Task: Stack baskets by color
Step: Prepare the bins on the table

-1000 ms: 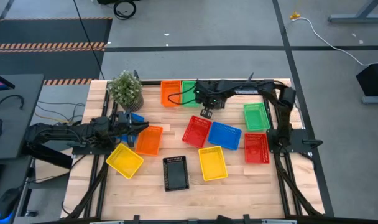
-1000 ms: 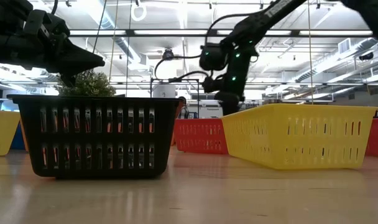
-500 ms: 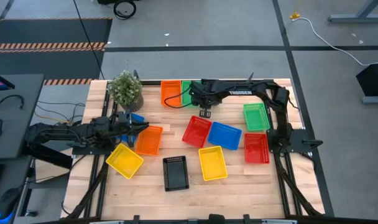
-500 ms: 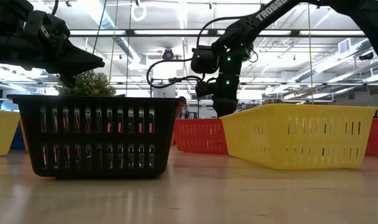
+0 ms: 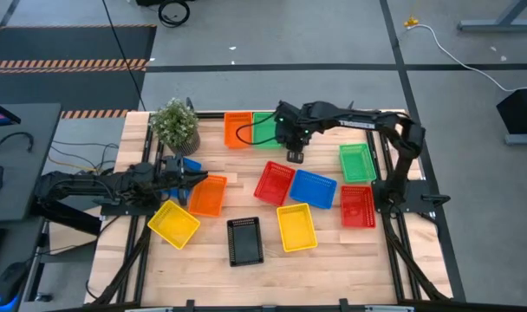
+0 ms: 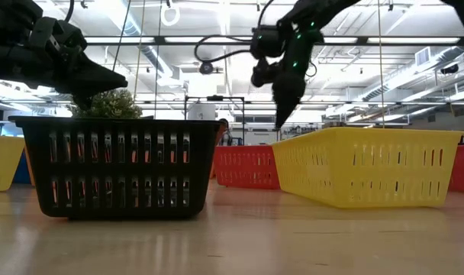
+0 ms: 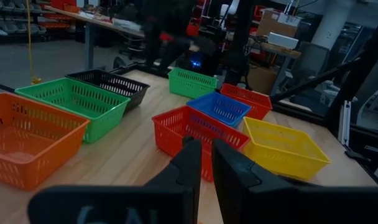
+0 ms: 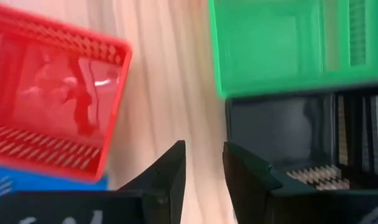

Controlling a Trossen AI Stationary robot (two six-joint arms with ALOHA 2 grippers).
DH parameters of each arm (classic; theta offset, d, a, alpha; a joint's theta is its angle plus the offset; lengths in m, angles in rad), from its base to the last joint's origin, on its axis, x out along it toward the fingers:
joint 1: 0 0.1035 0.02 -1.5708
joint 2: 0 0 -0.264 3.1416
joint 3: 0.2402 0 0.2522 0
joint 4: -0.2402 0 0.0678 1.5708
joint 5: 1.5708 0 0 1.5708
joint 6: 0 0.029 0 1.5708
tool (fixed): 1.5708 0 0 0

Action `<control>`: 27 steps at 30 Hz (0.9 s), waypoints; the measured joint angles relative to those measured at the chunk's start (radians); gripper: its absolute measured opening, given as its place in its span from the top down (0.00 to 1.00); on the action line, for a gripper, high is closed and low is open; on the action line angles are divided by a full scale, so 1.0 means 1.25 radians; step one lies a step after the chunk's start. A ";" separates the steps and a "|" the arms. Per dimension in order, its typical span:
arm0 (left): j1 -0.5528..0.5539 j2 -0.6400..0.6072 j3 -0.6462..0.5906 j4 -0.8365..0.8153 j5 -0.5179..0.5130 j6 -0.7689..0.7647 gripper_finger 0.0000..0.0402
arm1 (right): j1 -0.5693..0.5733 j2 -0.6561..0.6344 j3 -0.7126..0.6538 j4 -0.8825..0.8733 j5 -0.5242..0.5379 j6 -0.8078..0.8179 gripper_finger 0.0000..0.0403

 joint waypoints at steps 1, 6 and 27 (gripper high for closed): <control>0.000 0.000 0.000 -0.001 0.000 0.000 0.90 | 0.000 -0.011 0.000 -0.019 0.000 0.008 0.72; 0.000 0.000 0.000 -0.001 0.000 0.000 0.88 | 0.034 -0.100 -0.079 -0.046 0.000 0.030 0.72; 0.000 0.000 0.000 -0.001 0.000 0.022 0.89 | 0.199 -0.579 -0.603 0.118 -0.121 0.525 0.72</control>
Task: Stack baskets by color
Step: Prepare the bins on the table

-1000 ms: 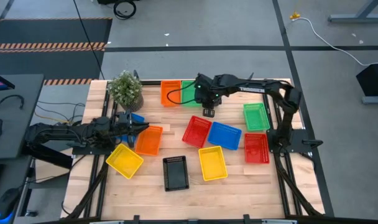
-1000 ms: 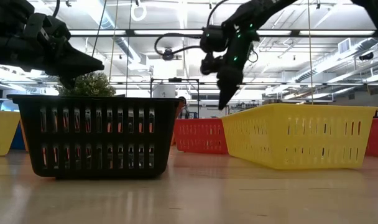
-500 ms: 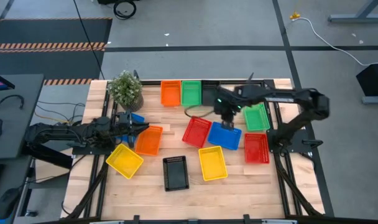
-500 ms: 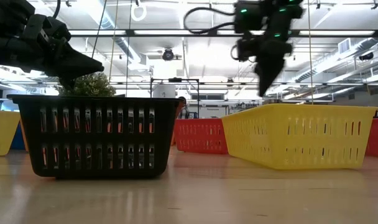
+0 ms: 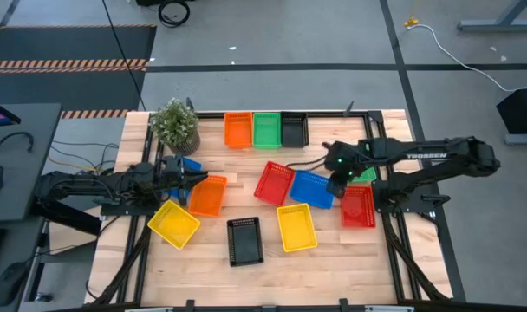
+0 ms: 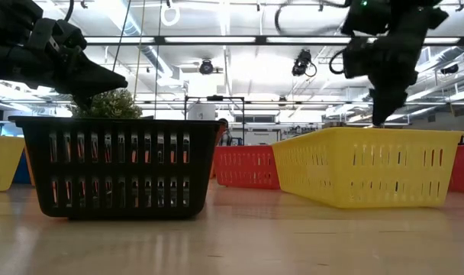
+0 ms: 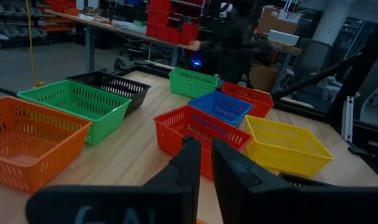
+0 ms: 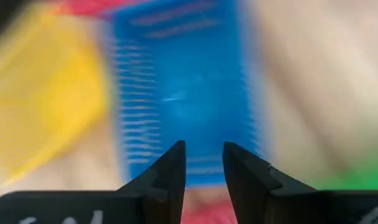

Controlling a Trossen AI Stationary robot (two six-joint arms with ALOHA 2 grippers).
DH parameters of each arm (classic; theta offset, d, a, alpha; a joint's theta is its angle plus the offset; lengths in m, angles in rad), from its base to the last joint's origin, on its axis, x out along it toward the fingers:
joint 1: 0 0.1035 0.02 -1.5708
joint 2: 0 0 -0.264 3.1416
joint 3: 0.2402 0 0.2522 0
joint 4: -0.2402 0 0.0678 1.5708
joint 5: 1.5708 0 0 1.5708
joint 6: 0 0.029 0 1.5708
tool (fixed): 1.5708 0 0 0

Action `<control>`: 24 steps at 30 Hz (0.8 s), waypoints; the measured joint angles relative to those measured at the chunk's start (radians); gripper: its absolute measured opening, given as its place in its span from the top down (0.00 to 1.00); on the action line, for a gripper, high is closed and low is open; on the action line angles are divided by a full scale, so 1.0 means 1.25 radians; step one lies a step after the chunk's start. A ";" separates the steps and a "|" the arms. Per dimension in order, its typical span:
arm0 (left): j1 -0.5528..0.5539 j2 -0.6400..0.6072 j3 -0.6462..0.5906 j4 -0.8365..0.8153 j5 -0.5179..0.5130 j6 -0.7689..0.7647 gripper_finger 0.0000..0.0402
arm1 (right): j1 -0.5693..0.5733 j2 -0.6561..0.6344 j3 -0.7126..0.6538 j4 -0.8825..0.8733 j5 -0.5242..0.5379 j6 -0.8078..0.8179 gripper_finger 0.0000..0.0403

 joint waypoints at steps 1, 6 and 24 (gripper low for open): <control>0.000 0.000 0.000 0.000 0.000 0.000 0.89 | 0.013 -0.001 -0.012 0.054 -0.043 -0.026 0.72; 0.000 0.000 0.000 0.000 0.000 0.001 0.91 | 0.099 0.018 -0.060 0.407 -0.122 -0.136 0.72; 0.000 0.000 0.000 0.001 0.000 0.000 0.92 | 0.280 0.126 0.173 0.114 0.169 -0.522 0.75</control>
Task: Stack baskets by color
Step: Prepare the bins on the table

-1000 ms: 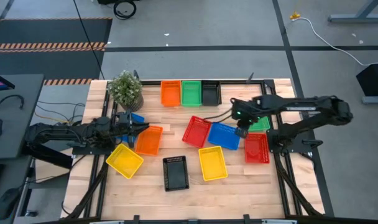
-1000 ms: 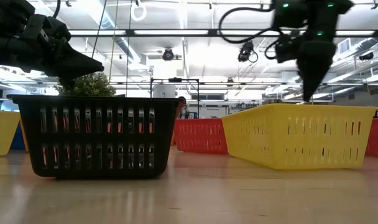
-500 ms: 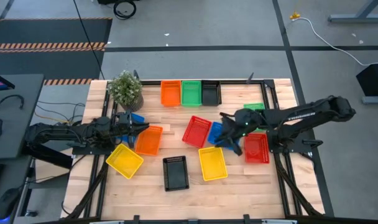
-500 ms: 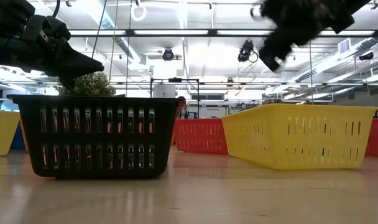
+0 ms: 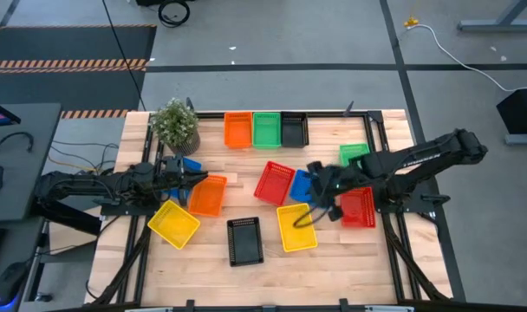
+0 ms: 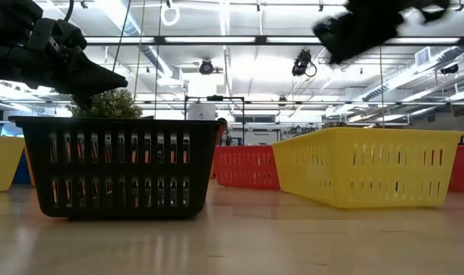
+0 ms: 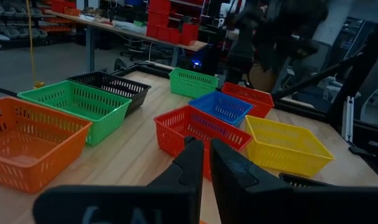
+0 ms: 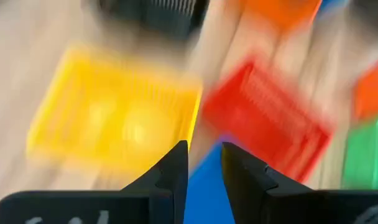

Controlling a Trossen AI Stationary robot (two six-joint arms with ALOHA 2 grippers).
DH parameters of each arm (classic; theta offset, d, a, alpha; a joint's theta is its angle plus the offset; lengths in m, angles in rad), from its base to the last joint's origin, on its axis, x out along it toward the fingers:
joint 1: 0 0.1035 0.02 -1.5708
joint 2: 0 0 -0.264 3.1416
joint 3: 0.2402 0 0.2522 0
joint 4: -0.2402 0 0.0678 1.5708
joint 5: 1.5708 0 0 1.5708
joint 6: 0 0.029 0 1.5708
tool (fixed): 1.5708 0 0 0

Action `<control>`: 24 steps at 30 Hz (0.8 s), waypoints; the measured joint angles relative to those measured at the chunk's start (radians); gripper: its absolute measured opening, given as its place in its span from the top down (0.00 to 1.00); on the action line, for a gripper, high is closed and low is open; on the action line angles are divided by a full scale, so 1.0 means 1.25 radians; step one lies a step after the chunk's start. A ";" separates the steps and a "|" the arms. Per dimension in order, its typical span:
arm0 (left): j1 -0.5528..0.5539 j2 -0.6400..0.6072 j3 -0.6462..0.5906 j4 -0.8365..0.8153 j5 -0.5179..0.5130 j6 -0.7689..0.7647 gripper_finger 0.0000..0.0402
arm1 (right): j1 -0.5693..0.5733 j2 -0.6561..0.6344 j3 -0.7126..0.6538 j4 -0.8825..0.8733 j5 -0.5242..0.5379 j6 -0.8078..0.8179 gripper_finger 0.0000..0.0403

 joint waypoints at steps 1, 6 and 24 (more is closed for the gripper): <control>0.000 0.000 0.000 0.000 0.000 0.000 0.92 | 0.012 0.001 0.002 -0.056 0.017 0.018 0.75; 0.000 0.000 0.000 0.000 0.000 0.000 0.91 | 0.068 0.020 -0.017 -0.177 0.041 0.073 0.75; 0.000 0.000 0.000 0.032 -0.034 0.002 0.91 | 0.114 0.199 -0.038 -0.273 0.142 0.003 0.58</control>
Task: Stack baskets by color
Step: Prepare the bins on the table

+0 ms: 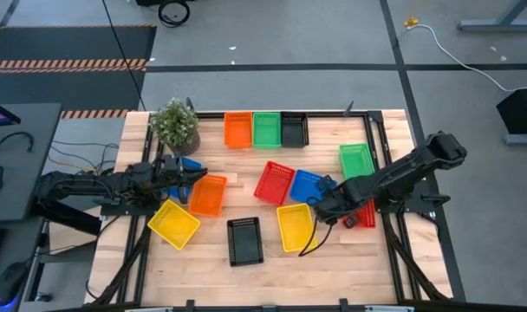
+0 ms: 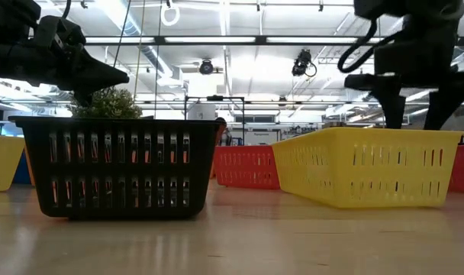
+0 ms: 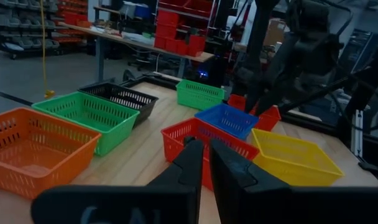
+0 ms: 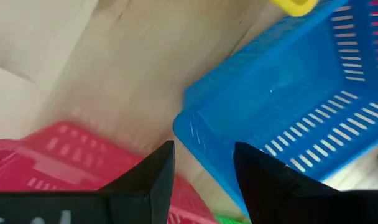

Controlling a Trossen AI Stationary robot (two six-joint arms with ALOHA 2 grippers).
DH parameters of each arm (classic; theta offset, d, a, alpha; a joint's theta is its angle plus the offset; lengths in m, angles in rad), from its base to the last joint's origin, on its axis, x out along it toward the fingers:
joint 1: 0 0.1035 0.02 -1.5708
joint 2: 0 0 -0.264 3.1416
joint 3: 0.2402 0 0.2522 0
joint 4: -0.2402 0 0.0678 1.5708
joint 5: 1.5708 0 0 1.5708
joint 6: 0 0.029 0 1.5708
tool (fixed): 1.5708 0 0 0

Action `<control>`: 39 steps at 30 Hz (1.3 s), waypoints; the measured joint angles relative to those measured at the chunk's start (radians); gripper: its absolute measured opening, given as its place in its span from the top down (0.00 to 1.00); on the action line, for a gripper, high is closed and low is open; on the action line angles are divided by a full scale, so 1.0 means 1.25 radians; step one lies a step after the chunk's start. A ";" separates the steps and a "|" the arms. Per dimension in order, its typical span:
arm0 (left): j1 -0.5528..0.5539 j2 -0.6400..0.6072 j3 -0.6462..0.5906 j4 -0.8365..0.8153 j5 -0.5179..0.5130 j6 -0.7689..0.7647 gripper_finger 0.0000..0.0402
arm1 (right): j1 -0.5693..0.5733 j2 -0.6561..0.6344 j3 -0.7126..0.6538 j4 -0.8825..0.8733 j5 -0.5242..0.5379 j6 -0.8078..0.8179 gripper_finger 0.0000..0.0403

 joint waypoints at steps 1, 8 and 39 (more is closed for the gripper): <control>0.000 0.000 0.000 -0.001 0.000 0.000 0.91 | -0.005 0.010 0.000 0.003 -0.002 -0.006 0.58; 0.000 0.000 0.000 -0.002 0.000 0.000 0.93 | -0.035 0.062 0.000 0.036 -0.016 -0.023 0.67; 0.000 0.000 0.000 -0.002 0.000 -0.001 0.91 | -0.520 -0.198 0.037 0.111 0.103 -0.037 0.97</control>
